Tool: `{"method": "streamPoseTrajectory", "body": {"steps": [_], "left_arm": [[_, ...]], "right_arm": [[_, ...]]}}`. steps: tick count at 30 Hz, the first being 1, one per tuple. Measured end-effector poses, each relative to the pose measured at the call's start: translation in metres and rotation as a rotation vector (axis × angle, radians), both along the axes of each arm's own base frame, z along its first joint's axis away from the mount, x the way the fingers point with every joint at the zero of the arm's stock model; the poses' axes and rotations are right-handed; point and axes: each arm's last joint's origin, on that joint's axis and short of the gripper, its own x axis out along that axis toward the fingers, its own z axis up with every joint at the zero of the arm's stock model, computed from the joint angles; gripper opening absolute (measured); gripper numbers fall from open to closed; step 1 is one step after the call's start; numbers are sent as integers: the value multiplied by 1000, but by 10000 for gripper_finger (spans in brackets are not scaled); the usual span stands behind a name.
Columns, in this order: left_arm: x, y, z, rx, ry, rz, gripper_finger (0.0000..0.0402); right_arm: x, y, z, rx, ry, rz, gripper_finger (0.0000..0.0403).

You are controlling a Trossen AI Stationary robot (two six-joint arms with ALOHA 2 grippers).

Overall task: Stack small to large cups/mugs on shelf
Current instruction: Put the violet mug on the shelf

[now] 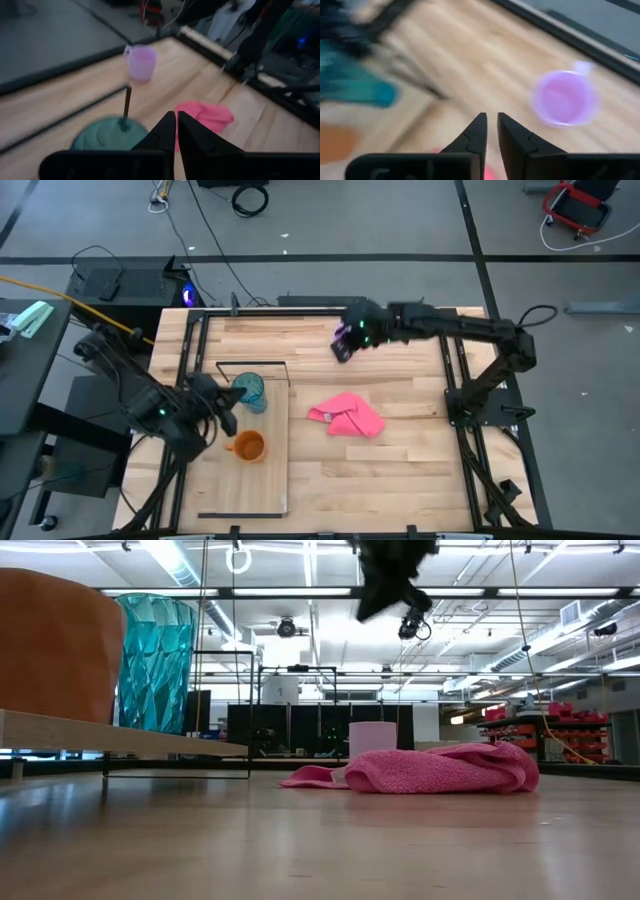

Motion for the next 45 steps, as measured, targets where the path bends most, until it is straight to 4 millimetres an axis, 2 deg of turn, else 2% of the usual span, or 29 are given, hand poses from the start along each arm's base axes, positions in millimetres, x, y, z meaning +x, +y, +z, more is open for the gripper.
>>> {"method": "streamPoseTrajectory", "body": {"steps": [6,9,13,17,21,25,34,37,42,45], "left_arm": [[-13,14,19,48,-88,-5,34],[-20,21,25,73,-102,-5,33],[-27,28,29,71,-117,4,26],[-31,36,31,70,-120,21,24],[-35,43,31,84,-105,42,31],[-41,50,31,102,-84,56,39],[-57,64,31,81,-52,29,42],[-63,68,32,72,-46,20,42],[-69,73,32,66,-53,20,46],[-71,75,32,71,-48,20,48]], "right_arm": [[-28,-72,-16,44,134,-228,66],[-40,-104,-23,56,163,-290,66],[-46,-134,-40,103,199,-287,65],[-42,-151,-63,173,242,-251,64],[-32,-156,-81,213,261,-224,64],[-19,-152,-97,244,281,-192,64],[5,-140,-115,256,287,-166,64],[6,-140,-116,249,287,-172,64],[3,-138,-104,250,245,-162,64],[8,-129,-102,302,213,-102,64]]}}
